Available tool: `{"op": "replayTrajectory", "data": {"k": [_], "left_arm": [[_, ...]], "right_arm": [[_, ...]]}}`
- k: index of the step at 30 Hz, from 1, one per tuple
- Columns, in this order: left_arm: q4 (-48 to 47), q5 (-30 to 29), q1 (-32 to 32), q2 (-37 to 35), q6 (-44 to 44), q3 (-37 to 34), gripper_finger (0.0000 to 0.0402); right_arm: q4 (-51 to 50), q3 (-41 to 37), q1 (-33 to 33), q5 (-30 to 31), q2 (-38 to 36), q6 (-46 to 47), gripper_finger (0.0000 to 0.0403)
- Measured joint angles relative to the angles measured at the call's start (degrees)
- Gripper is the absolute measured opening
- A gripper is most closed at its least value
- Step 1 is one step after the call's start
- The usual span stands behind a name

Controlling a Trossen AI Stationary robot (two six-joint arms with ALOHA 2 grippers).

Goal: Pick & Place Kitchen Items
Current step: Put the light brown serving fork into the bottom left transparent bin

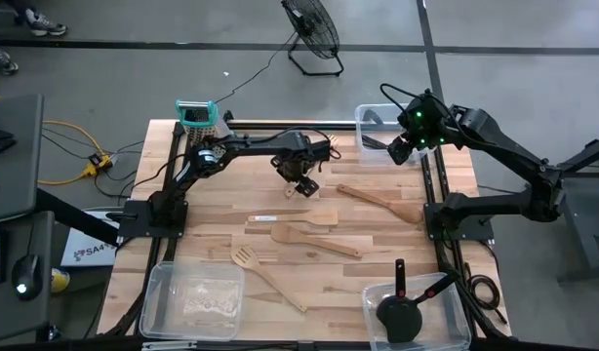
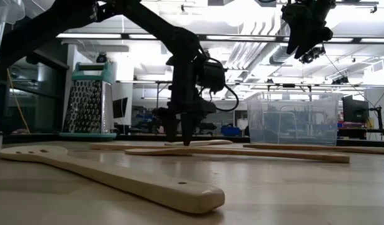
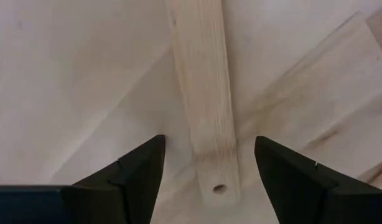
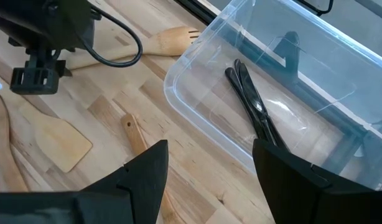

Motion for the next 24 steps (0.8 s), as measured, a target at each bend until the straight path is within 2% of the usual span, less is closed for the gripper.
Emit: {"op": "replayTrajectory", "data": {"k": [4, 7, 19, 24], "left_arm": [[1.5, 0.0, 0.0, -0.5, 0.0, -2.4, 0.0245], [2.3, 0.8, 0.0, -0.6, 0.0, -4.7, 0.0229], [4.1, -0.7, -1.0, -0.5, -0.1, -7.8, 0.0089], [4.1, -1.0, -1.4, -0.5, 0.8, -7.9, 0.0086]], "right_arm": [[0.0, 0.0, 0.0, 0.0, 0.0, 0.0, 0.0226], [-0.1, 0.0, 0.0, 0.0, 0.0, 0.0, 0.0226], [-0.1, 0.0, 0.0, 0.0, 0.0, 0.0, 0.0226], [-0.2, 0.0, 0.0, 0.0, 0.0, 0.0, 0.0226]]}}
